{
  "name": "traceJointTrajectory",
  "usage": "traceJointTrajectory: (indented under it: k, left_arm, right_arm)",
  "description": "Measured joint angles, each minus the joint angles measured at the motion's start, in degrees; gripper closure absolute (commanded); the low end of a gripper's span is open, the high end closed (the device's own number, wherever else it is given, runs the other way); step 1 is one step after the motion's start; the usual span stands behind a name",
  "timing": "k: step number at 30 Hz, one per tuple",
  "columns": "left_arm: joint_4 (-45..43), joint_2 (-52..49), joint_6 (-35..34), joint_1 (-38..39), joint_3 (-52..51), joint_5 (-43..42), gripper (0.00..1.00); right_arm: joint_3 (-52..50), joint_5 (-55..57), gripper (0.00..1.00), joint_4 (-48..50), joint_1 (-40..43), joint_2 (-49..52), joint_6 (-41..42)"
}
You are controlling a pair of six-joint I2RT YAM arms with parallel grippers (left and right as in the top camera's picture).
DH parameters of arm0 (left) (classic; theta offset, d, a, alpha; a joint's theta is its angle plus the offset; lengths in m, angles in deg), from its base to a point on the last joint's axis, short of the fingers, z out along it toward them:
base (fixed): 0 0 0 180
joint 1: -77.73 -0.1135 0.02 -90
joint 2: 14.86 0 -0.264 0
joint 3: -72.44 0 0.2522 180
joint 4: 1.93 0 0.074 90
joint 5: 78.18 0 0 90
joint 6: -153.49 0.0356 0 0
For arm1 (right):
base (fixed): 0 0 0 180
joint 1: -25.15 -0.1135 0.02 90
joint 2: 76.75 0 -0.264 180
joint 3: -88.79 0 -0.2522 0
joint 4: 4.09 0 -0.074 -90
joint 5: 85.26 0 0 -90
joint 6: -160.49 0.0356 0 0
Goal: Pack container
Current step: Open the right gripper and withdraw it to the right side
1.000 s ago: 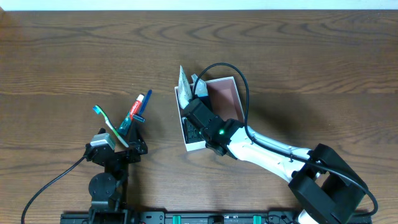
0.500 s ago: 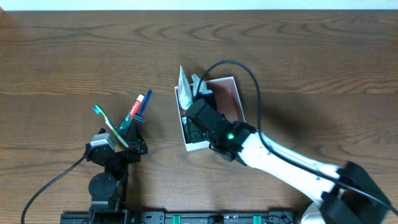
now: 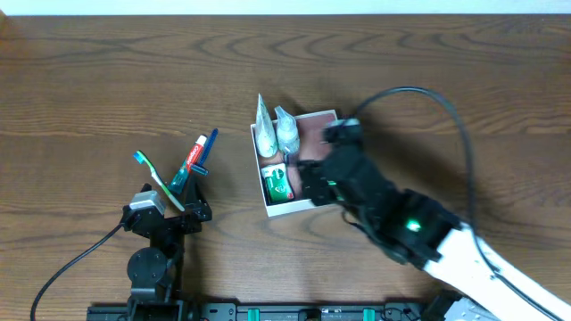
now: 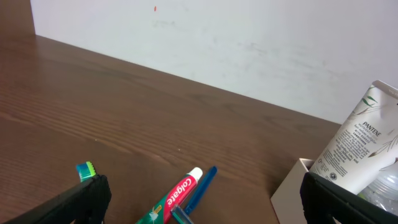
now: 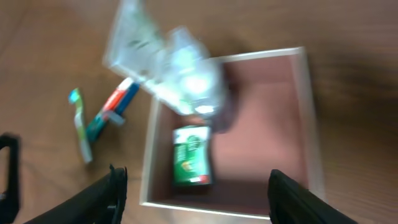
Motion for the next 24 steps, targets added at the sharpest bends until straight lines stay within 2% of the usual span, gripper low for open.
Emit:
traceJointTrajectory:
  k: [5, 6, 17, 24]
  left_arm:
    - [0.0, 0.0, 0.0, 0.0, 0.0, 0.0, 0.02]
    - [-0.02, 0.0, 0.0, 0.0, 0.0, 0.02, 0.02]
    - [0.0, 0.0, 0.0, 0.0, 0.0, 0.0, 0.02]
    - [0.0, 0.0, 0.0, 0.0, 0.0, 0.0, 0.02]
  right_arm:
    - [0.17, 1.73, 0.02, -8.68, 8.04, -3.39, -0.09]
    - [0.17, 2.08, 0.01, -10.1, 9.79, -3.5, -0.11]
    - [0.2, -1.86, 0.01, -15.1, 41.92, -3.52, 0.09]
    - [0.2, -6.93, 0.01, -16.22, 59.19, -0.42, -0.44]
